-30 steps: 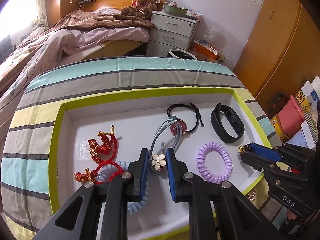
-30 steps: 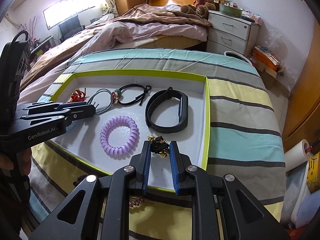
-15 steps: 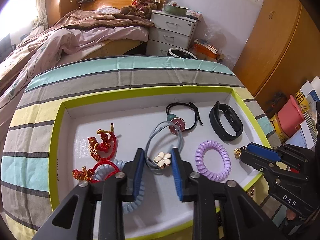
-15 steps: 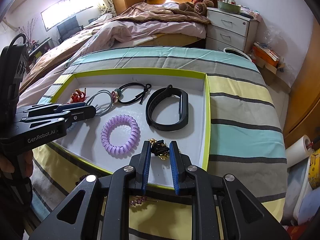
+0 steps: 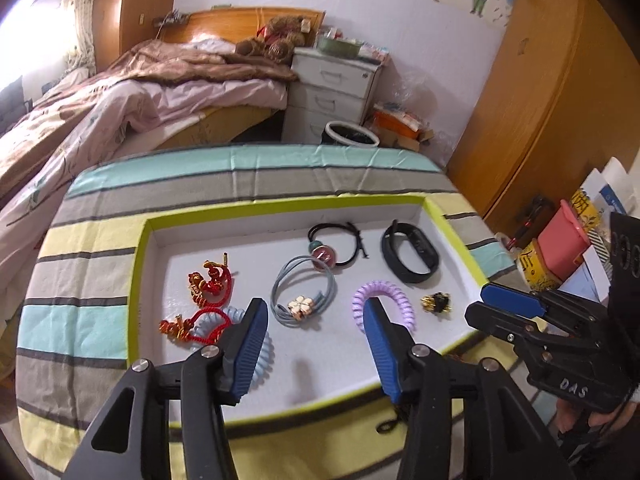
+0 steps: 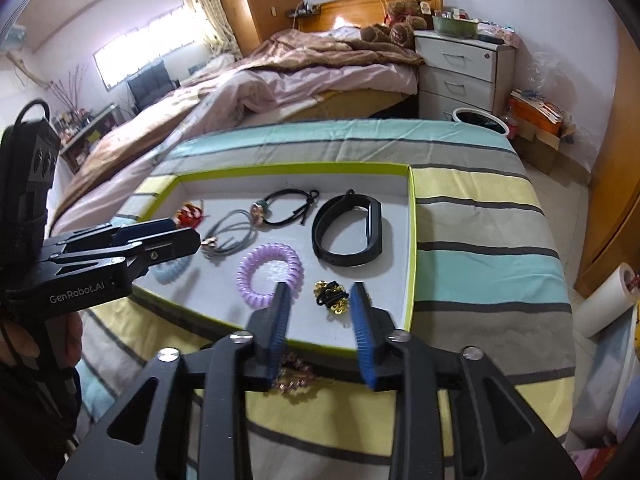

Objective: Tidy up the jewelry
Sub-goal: 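Grasp the beaded bracelet with the left tool while the right grasps the pink heart hairpin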

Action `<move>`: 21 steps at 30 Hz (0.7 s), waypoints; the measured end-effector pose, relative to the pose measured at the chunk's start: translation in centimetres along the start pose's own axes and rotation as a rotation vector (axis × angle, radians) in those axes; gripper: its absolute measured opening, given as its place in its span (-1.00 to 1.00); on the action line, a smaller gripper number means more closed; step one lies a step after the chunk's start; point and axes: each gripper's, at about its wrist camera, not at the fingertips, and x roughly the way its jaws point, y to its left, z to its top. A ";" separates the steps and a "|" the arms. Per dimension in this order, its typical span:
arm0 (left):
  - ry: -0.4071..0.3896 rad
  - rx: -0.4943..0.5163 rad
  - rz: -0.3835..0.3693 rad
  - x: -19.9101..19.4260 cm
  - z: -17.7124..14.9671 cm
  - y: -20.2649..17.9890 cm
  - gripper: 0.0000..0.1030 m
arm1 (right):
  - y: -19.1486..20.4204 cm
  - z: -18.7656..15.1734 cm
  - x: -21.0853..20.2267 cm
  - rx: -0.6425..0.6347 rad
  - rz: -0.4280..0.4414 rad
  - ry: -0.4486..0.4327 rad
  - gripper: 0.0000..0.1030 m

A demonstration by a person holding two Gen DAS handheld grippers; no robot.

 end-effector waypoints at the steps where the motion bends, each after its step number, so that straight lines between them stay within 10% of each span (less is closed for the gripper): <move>1: -0.009 -0.003 -0.004 -0.6 -0.3 -0.1 -0.04 | -0.1 -0.2 -0.4 0.006 0.004 -0.009 -0.26; 21: 0.000 0.011 -0.136 -3.0 -5.0 -2.6 0.12 | -1.4 -4.6 -5.0 0.084 -0.030 -0.093 0.01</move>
